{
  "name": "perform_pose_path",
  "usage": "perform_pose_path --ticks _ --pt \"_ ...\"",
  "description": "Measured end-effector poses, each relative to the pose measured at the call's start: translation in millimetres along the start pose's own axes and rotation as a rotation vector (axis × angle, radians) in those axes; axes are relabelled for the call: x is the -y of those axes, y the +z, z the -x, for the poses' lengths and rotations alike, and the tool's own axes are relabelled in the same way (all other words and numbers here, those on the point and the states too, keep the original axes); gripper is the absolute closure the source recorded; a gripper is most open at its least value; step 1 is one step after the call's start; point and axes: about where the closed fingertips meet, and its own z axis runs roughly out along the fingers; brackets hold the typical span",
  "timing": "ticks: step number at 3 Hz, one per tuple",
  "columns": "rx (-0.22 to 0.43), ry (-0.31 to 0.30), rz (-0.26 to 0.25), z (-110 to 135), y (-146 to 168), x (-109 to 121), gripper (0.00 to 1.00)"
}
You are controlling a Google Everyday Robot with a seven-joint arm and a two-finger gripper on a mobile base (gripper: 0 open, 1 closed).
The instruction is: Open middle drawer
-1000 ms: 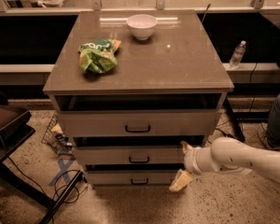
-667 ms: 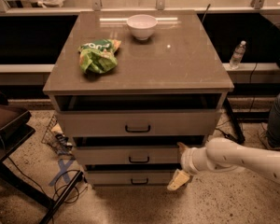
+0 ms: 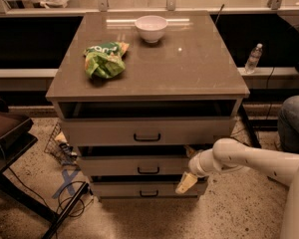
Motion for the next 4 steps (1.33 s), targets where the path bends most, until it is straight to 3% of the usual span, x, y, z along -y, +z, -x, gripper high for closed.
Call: perform_pose_path --ticks 1,2,4 --pt "0.01 0.004 0.012 -2 3 -8 0.13" --pt "0.019 0.015 0.017 -8 3 -28 0.37" --pt "0.02 0.02 0.015 -7 -5 -34 0.83"
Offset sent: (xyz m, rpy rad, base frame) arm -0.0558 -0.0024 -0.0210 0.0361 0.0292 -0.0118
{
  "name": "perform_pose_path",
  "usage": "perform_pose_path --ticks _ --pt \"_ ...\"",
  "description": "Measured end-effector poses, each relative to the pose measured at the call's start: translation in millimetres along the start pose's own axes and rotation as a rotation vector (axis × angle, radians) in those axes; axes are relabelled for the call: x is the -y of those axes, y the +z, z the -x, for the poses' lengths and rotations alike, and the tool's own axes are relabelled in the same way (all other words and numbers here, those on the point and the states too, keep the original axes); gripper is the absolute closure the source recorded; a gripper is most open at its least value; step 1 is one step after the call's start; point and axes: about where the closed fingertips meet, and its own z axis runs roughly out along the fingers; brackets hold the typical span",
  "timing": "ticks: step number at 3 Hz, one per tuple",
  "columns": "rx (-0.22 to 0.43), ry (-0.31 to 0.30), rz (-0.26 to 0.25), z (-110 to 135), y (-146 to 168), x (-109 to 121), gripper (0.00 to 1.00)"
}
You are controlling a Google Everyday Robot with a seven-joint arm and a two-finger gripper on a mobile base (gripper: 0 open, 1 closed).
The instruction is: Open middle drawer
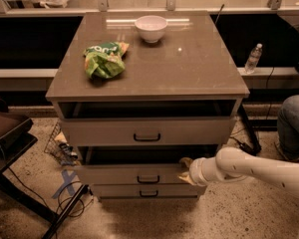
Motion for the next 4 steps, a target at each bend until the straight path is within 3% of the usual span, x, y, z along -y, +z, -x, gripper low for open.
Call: perform_pose_path --ticks 1,4 --pt "0.0 0.0 0.0 0.8 -1.0 0.1 1.0" --pt "0.0 0.0 0.0 4.3 -5.5 0.7 1.0"
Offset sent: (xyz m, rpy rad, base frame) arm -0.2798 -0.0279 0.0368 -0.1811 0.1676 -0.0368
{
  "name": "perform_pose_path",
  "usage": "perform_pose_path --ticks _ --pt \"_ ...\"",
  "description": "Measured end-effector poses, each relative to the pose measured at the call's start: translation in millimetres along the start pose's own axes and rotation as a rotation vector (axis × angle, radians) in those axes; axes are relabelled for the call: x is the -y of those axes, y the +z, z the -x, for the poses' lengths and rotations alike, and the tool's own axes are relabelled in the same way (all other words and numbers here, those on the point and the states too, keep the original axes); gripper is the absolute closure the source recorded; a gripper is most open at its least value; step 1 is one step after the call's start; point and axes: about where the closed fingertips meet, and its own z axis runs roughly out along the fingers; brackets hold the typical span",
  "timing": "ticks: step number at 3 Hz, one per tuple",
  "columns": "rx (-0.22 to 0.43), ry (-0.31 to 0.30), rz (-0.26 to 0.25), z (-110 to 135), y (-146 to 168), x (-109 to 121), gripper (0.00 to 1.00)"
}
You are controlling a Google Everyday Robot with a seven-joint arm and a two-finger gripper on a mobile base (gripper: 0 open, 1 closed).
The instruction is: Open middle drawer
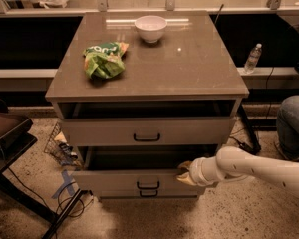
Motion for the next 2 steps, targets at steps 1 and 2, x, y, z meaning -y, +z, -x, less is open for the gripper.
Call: perform_pose_path --ticks 1,2 --pt "-0.023 0.034 0.006 -10.9 -0.4 -12.2 1.0" --pt "-0.023 0.034 0.006 -8.9 -2.9 -11.8 1.0"
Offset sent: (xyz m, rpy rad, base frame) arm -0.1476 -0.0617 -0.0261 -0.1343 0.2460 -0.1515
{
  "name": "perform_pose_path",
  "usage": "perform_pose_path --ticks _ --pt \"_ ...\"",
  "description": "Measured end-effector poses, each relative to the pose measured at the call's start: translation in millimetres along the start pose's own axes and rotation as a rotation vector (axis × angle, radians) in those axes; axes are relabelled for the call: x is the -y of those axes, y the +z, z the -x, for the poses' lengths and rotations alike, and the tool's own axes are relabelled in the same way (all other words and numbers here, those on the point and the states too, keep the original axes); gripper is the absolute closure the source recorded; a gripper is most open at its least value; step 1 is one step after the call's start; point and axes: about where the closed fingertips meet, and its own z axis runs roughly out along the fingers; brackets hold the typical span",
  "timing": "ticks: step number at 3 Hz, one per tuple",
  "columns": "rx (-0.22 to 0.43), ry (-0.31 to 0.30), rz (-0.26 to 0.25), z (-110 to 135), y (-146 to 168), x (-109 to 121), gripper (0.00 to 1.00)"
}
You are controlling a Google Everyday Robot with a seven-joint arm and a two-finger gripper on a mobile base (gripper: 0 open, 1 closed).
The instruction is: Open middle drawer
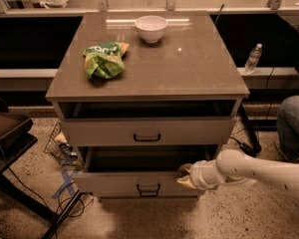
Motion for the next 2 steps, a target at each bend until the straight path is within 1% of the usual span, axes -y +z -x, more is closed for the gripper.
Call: perform_pose_path --ticks 2 --pt "0.0 0.0 0.0 2.0 -2.7 0.3 1.0"
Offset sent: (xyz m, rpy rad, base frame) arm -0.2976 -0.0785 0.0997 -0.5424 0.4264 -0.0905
